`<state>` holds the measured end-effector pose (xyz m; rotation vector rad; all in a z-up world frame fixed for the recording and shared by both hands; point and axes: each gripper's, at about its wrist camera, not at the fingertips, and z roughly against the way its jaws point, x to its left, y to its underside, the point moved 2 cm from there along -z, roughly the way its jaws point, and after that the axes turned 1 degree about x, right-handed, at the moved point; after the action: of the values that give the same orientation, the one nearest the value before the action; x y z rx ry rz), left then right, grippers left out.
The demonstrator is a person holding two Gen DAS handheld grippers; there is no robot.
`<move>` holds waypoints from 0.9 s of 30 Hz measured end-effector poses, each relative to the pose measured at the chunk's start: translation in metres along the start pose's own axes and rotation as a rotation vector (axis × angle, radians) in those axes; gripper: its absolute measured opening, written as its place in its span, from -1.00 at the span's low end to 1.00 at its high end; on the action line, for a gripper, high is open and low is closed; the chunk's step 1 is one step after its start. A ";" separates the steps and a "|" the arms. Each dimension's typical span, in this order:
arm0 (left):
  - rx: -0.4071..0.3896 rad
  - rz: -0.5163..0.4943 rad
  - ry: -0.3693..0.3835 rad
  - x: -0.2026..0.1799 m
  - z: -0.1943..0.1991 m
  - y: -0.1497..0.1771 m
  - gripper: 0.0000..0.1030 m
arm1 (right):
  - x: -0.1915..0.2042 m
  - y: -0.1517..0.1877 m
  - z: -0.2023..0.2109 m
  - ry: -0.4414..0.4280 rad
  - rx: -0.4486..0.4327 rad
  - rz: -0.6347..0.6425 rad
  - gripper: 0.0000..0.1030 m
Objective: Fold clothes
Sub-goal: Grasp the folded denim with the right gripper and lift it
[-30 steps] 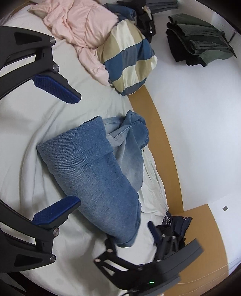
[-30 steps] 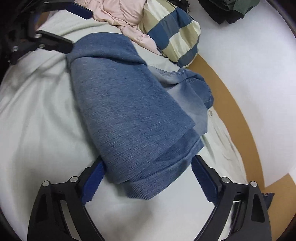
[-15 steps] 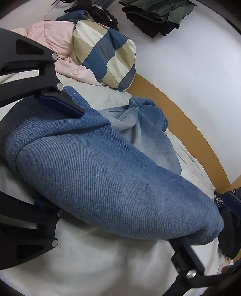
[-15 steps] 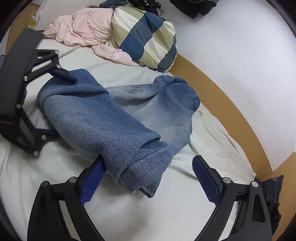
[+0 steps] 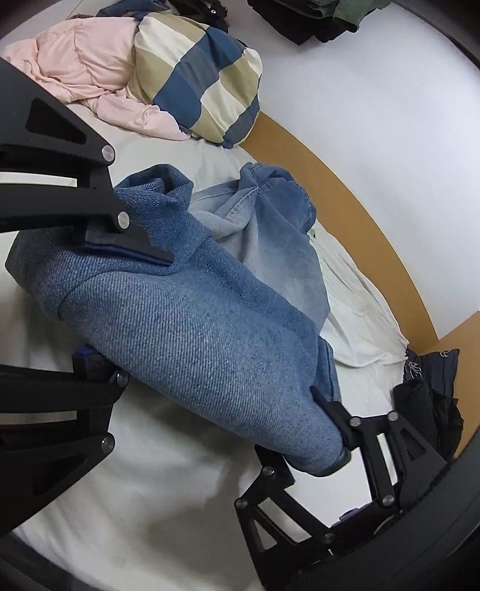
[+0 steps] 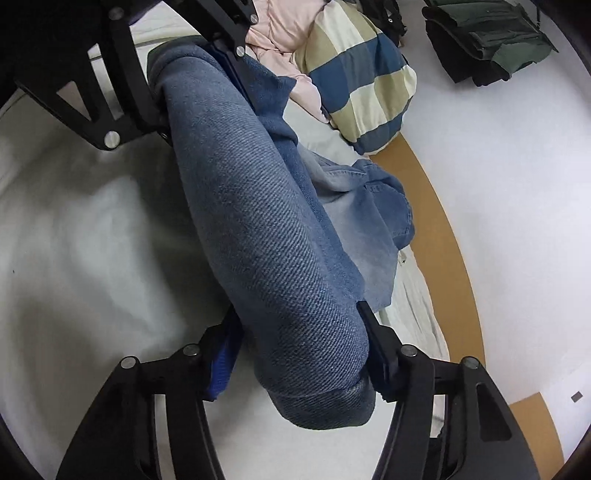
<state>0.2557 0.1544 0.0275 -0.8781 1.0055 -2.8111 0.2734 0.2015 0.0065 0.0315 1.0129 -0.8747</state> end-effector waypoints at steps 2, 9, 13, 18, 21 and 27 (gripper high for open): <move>-0.002 -0.051 0.017 -0.016 0.022 0.009 -0.30 | 0.000 0.004 0.008 -0.059 0.009 -0.022 -0.28; -0.030 -0.125 0.175 -0.048 0.091 0.018 -0.25 | 0.005 0.050 0.092 -0.419 -0.113 -0.049 -0.45; -0.038 0.041 0.228 -0.009 0.085 -0.003 -0.22 | -0.005 0.059 0.113 -0.484 -0.131 -0.081 -0.46; -0.044 0.243 0.193 0.034 0.073 -0.024 0.01 | -0.045 0.051 0.108 -0.436 -0.181 -0.248 -0.46; -0.025 0.368 0.115 0.061 0.054 -0.031 0.31 | -0.069 0.041 0.101 -0.369 -0.204 -0.316 -0.45; -0.035 0.655 0.094 0.115 0.007 -0.023 0.58 | -0.101 0.017 0.053 -0.204 -0.178 -0.481 -0.31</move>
<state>0.1658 0.1446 0.1032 -0.3256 1.1031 -2.2918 0.2995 0.2546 0.1051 -0.4603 0.9145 -1.1919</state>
